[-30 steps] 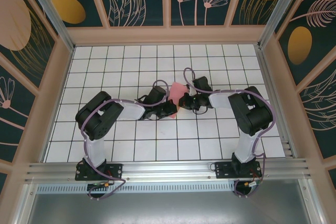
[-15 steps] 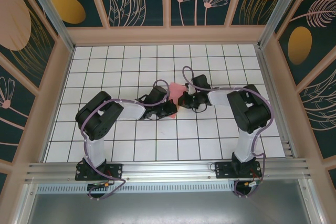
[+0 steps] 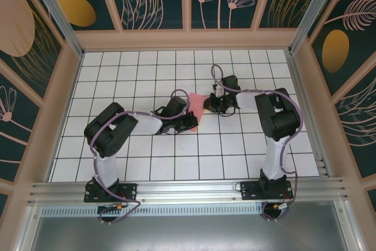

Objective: Fold a paper plane with a square sheet of paper (pick it up from the middle)

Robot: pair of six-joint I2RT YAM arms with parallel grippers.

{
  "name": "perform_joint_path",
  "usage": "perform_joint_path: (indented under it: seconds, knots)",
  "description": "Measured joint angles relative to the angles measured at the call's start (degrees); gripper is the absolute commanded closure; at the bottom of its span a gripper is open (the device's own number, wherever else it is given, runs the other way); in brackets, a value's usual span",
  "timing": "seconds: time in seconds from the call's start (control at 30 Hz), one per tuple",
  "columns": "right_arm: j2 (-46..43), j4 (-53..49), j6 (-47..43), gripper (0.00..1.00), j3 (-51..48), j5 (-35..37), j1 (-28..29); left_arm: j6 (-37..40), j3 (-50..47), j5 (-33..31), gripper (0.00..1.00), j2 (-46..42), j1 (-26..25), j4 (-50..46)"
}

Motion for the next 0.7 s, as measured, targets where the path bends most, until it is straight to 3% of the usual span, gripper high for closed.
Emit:
perform_joint_path:
  seconds: [0.57, 0.7]
  knots:
    - [5.29, -5.92, -0.9, 1.0, 9.62, 0.9, -2.45, 0.07, -0.98, -1.77, 1.0, -0.98, 0.02, 0.02]
    - [5.92, -6.16, -1.36, 1.0, 11.72, 4.15, -3.17, 0.07, -0.96, -1.86, 1.0, -1.01, 0.02, -0.04]
